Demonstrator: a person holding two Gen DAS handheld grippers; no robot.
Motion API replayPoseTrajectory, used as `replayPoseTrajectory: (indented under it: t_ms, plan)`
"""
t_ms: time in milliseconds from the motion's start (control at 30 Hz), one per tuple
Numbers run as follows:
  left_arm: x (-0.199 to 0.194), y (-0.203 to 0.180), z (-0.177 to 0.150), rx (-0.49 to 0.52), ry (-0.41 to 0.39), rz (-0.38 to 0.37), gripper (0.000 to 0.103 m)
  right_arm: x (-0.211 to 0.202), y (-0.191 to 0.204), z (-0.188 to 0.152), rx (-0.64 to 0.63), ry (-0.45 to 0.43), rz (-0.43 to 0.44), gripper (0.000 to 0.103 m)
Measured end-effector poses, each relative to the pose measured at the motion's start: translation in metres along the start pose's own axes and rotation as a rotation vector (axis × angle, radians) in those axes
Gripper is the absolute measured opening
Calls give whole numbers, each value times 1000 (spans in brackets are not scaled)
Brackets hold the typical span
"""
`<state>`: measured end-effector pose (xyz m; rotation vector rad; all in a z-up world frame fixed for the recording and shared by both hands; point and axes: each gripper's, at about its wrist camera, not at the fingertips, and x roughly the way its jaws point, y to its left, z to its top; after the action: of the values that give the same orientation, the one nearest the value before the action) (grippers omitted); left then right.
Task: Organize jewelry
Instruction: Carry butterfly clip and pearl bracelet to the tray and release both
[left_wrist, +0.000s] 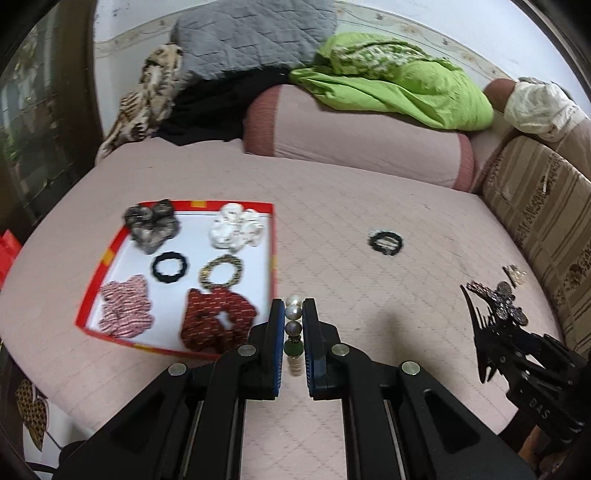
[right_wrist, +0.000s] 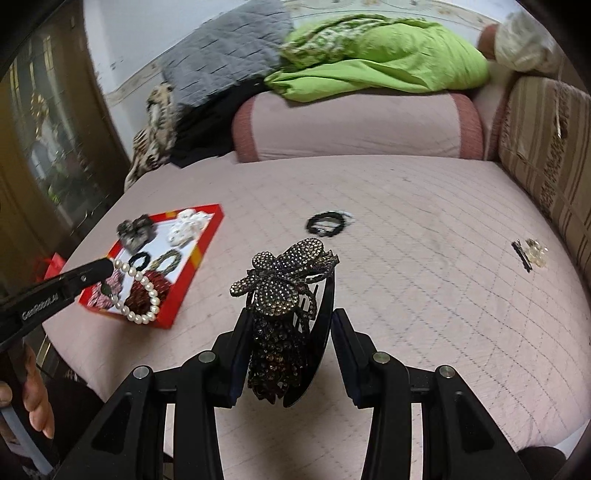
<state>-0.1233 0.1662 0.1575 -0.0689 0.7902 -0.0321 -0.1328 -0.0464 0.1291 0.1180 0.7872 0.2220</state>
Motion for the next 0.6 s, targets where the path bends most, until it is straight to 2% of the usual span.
replayPoseTrajectory:
  t_ms: [233,600]
  plan:
    - [-5,26,-4,-21,-9,88,9,0,35,-5,-87,18,20,46]
    - [-8,46,-8,-11,-28,174,9,16,71,3,-173,57,60,46]
